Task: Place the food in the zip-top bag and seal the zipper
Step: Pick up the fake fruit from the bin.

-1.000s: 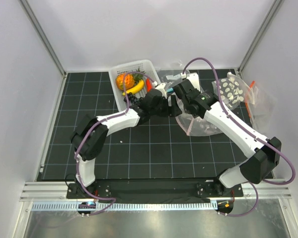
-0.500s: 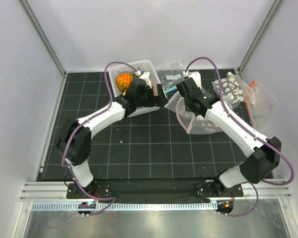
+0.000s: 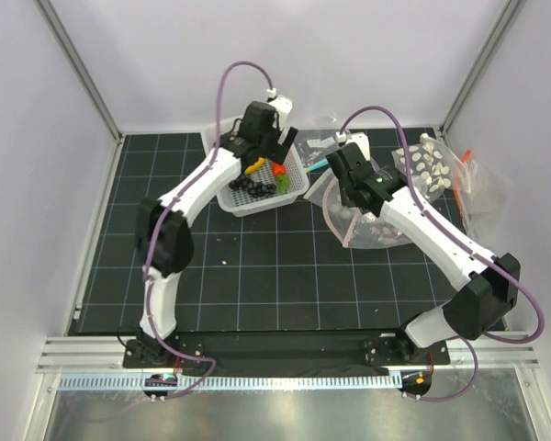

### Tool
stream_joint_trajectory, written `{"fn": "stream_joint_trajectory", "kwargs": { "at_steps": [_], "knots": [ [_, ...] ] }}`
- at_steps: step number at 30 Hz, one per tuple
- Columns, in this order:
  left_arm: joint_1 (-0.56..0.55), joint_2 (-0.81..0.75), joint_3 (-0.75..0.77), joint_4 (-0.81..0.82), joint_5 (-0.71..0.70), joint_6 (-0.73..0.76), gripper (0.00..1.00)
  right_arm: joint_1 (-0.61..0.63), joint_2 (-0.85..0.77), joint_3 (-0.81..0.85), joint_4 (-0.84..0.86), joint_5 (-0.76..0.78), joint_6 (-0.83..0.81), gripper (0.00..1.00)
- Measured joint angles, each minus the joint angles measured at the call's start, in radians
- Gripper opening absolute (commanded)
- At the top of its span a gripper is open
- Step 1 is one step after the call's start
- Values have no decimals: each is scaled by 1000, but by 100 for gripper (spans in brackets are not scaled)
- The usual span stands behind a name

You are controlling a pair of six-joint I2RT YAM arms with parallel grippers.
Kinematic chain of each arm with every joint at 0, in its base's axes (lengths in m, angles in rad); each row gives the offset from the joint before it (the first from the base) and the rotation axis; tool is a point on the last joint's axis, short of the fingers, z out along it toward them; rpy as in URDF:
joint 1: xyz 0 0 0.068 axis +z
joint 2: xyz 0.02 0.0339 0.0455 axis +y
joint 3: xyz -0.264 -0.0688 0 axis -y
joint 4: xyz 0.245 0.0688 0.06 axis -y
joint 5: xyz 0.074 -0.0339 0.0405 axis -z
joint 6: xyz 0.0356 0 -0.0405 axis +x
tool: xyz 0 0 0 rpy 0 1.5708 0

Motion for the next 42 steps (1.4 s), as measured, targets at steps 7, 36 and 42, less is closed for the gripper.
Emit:
{"fn": "stream_joint_trajectory", "kwargs": {
  "at_steps": [7, 36, 42],
  "knots": [
    [16, 406, 420, -144, -154, 223, 100, 0, 14, 36, -6, -22, -9, 1],
    [104, 493, 320, 95, -319, 353, 100, -2, 31, 50, -5, -78, -22, 1],
    [95, 392, 305, 84, -288, 348, 100, -2, 33, 51, -6, -79, -23, 1]
  ]
}}
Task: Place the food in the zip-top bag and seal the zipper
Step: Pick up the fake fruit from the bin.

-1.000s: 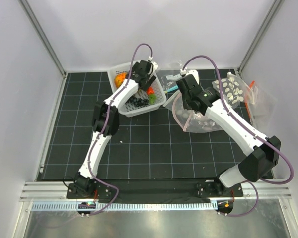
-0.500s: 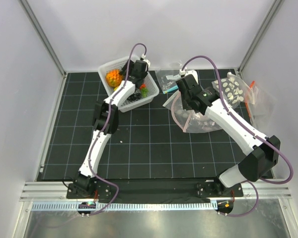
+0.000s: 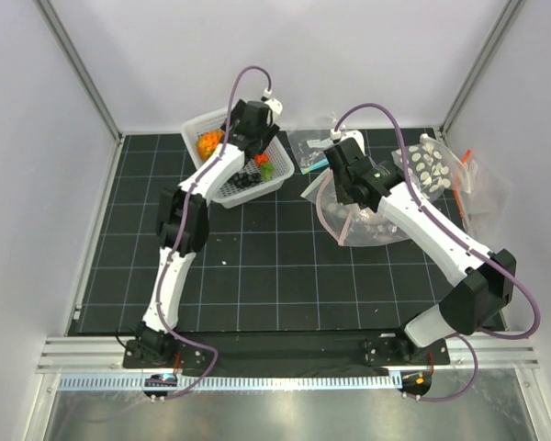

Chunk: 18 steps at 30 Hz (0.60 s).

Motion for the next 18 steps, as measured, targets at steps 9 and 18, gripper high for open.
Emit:
{"fn": "stream_joint_trajectory", "kwargs": {
  "at_steps": [9, 18],
  "knots": [
    [62, 42, 197, -79, 3, -36, 100, 0, 0, 19, -12, -7, -3, 1],
    [140, 237, 296, -191, 63, -113, 100, 0, 0, 19, -13, -16, -3, 1]
  ]
}}
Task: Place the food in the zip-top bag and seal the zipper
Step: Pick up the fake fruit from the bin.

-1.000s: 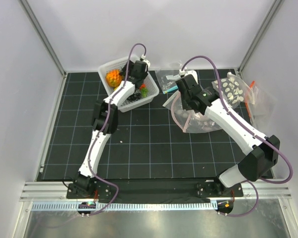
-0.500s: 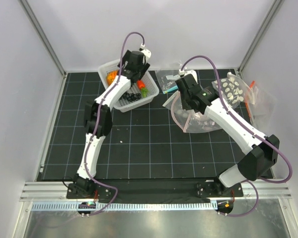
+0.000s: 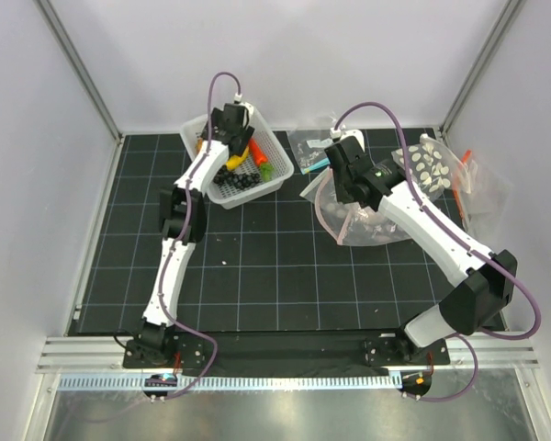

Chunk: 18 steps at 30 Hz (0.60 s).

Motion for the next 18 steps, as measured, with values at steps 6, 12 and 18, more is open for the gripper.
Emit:
{"fn": "stream_joint_trajectory", "kwargs": {
  "at_steps": [6, 12, 18],
  "knots": [
    [12, 19, 44, -54, 18, -32, 68, 0, 0, 0, 0, -6, 0, 1],
    [18, -98, -99, -97, 122, -102, 31, 0, 0, 0, 1, -17, 1, 1],
    [20, -350, -445, -46, 293, -225, 31, 0, -3, -1, 1, -31, 1, 1]
  ]
}}
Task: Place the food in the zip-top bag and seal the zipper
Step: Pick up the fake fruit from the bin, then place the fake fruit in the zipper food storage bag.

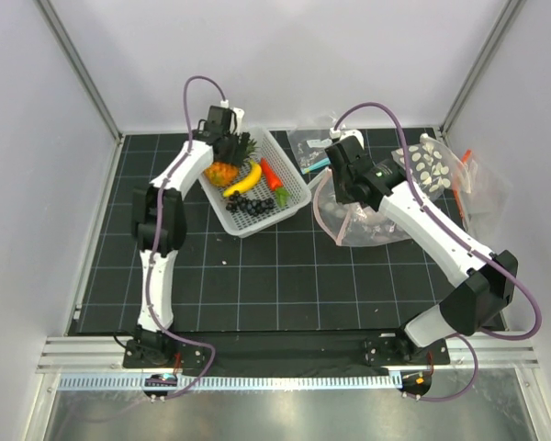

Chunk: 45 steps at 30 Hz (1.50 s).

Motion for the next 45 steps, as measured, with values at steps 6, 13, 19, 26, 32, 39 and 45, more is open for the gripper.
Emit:
{"fn": "stream_joint_trajectory", "kwargs": {
  "at_steps": [6, 13, 19, 26, 32, 39, 45],
  "knots": [
    [-2, -263, -222, 174, 129, -103, 29, 0, -31, -14, 2, -28, 1, 1],
    [-2, -520, -451, 446, 309, -261, 28, 0, -59, -21, 7, -65, 4, 1],
    [-10, -681, -773, 734, 473, -502, 22, 0, -64, -31, 25, -132, 5, 1],
    [-80, -747, -954, 949, 540, -686, 21, 0, -79, -71, 57, -218, 24, 1],
    [-160, -821, -1017, 1126, 557, -792, 20, -1, -94, -94, 74, -245, 44, 1],
    [-245, -869, -1075, 1339, 512, -879, 19, -29, -161, -103, 79, -301, 89, 1],
    [-320, -853, -1092, 1464, 451, -933, 20, -84, -240, -98, 94, -402, 160, 1]
  ]
}}
